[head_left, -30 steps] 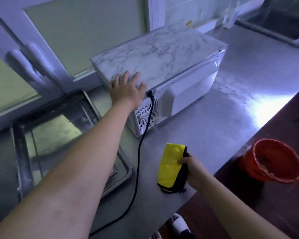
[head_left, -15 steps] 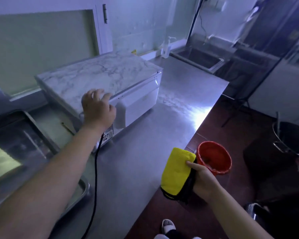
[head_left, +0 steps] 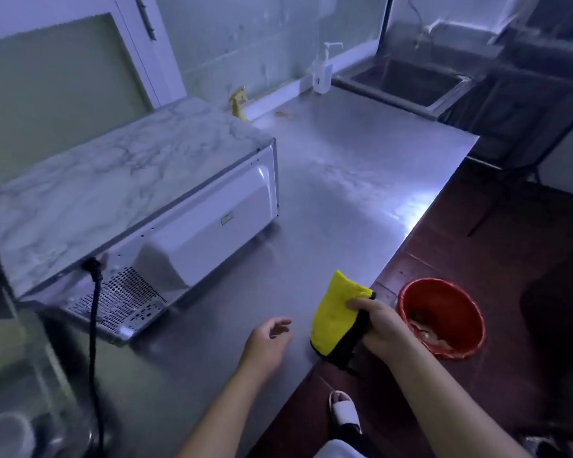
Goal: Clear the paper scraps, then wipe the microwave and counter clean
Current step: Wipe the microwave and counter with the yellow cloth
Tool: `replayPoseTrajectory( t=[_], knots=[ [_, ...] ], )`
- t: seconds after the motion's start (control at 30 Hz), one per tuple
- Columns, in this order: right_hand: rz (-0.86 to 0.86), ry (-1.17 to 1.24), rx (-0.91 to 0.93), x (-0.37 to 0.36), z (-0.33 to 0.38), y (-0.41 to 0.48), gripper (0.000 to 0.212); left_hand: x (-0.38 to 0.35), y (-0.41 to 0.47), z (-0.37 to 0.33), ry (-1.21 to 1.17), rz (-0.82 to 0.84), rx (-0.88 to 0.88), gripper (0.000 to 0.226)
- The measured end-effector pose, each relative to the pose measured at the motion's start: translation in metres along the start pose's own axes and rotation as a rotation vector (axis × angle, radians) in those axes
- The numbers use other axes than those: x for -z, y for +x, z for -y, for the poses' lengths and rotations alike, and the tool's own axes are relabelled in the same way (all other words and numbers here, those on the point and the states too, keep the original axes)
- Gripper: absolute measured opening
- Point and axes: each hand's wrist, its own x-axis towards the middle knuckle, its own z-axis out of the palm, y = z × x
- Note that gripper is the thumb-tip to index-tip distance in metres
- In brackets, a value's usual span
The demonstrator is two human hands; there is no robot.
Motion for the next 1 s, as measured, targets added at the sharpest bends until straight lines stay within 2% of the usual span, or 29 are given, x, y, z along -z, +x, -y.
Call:
replayPoseTrajectory(
  t=[0.1, 0.23, 0.4, 0.5, 0.53, 0.57, 0.63, 0.7, 0.8, 0.9, 0.97, 1.0],
  knots=[
    [-0.01, -0.113, 0.075, 0.018, 0.051, 0.039, 0.027, -0.019, 0.017, -0.007, -0.071, -0.033, 0.128, 0.024],
    [-0.015, -0.443, 0.181, 0.021, 0.125, 0.092, 0.03, -0.041, 0.039, -0.02, -0.184, -0.123, 0.256, 0.02],
    [-0.212, -1.06, 0.661, 0.011, 0.214, 0.151, 0.028, -0.052, 0.055, -0.031, -0.269, -0.223, 0.325, 0.018],
    [-0.222, -1.316, 0.912, 0.015, 0.231, 0.182, 0.055, -0.048, 0.063, -0.034, -0.31, -0.277, 0.348, 0.017],
    [-0.196, -1.435, 0.931, 0.019, 0.228, 0.192, 0.06, -0.047, 0.065, -0.034, -0.323, -0.294, 0.354, 0.016],
    [-0.162, -1.589, 0.88, 0.024, 0.22, 0.201, 0.062, -0.046, 0.066, -0.034, -0.337, -0.31, 0.357, 0.016],
    [-0.069, -1.867, 0.654, 0.035, 0.192, 0.213, 0.065, -0.043, 0.065, -0.031, -0.361, -0.326, 0.355, 0.016],
    [-0.039, -1.96, 0.51, 0.044, 0.166, 0.218, 0.071, -0.038, 0.061, -0.028, -0.377, -0.336, 0.354, 0.016],
    [-0.125, -1.96, 0.437, 0.036, 0.154, 0.213, 0.069, -0.028, 0.049, -0.025, -0.42, -0.356, 0.347, 0.016],
    [-0.168, -1.96, 0.409, 0.007, 0.157, 0.185, 0.055, -0.014, 0.039, -0.028, -0.464, -0.368, 0.314, 0.016],
    [-0.108, -1.934, 0.513, -0.009, 0.144, 0.155, 0.042, -0.006, 0.035, -0.035, -0.499, -0.358, 0.281, 0.016],
    [-0.02, -1.915, 0.539, -0.016, 0.134, 0.135, 0.04, -0.004, 0.034, -0.039, -0.521, -0.351, 0.261, 0.016]
  ],
)
